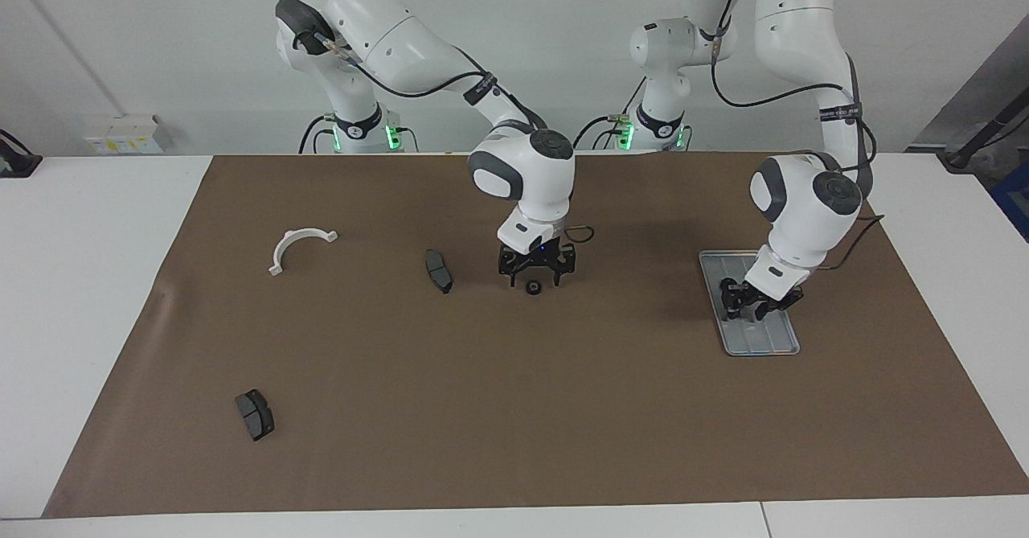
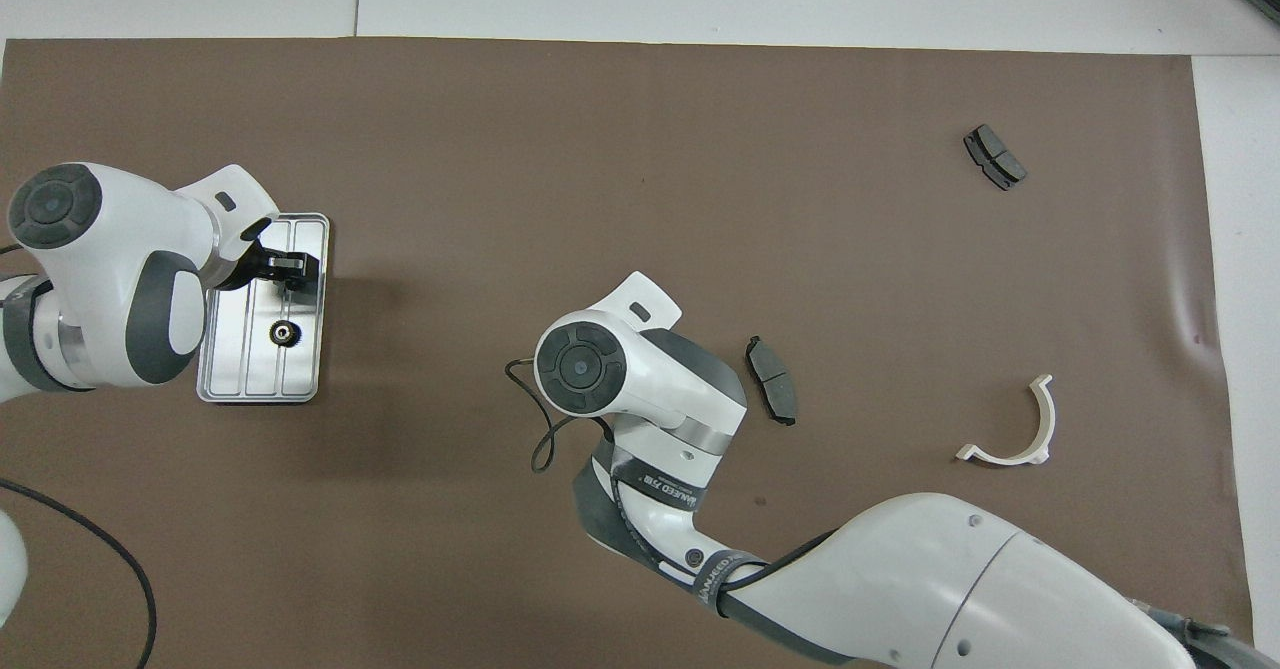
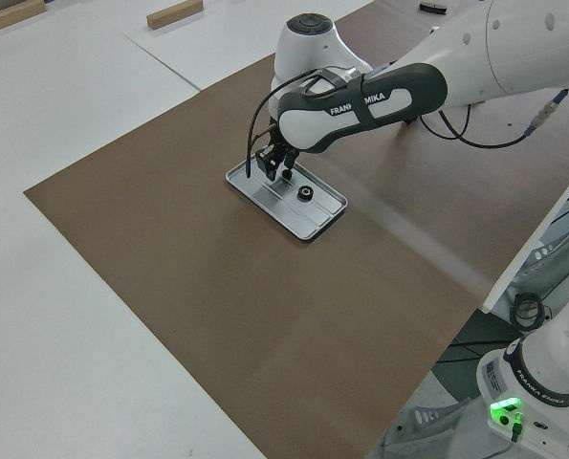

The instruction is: Place bearing gear from tray to pile

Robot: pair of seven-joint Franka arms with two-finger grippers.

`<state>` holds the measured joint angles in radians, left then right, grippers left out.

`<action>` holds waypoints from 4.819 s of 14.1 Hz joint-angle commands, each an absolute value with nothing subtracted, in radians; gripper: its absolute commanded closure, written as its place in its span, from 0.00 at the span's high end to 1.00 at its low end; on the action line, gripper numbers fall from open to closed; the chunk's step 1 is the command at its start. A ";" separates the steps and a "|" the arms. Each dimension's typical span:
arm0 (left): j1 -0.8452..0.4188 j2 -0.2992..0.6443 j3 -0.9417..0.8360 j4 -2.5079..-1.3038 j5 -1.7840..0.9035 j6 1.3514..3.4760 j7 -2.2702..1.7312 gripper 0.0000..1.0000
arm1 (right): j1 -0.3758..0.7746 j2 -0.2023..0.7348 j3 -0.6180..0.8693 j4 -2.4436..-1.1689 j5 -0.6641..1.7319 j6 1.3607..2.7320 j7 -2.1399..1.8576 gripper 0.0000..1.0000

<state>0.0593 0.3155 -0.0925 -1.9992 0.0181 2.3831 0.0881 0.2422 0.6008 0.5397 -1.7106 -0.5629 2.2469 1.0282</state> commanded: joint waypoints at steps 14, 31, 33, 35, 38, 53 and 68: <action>0.048 0.311 -0.083 -2.034 0.032 2.401 0.086 0.03 | 0.216 0.606 0.558 -1.733 -0.581 2.322 1.055 0.62; -0.082 0.337 -0.086 -1.865 0.020 2.292 -0.234 0.00 | 0.134 0.457 0.543 -1.713 -0.437 2.202 0.929 0.00; -0.161 0.337 -0.086 -1.867 0.020 2.304 -0.393 0.00 | 0.118 0.391 0.465 -1.717 -0.344 2.187 0.820 0.00; -0.239 0.337 -0.087 -1.867 0.020 2.313 -0.527 0.00 | 0.118 0.356 0.358 -1.718 -0.240 2.168 0.653 0.00; -0.351 0.360 -0.089 -1.864 0.018 2.397 -0.708 0.00 | 0.117 0.339 0.206 -1.733 -0.106 2.163 0.415 0.00; -0.558 0.469 -0.091 -1.838 -0.100 2.717 -0.968 0.53 | 0.071 0.337 -0.095 -1.980 0.066 2.405 -0.219 0.20; -0.283 0.385 -0.084 -1.686 -0.002 2.140 -0.594 0.79 | 0.144 0.288 0.182 -1.804 0.014 2.310 0.357 1.00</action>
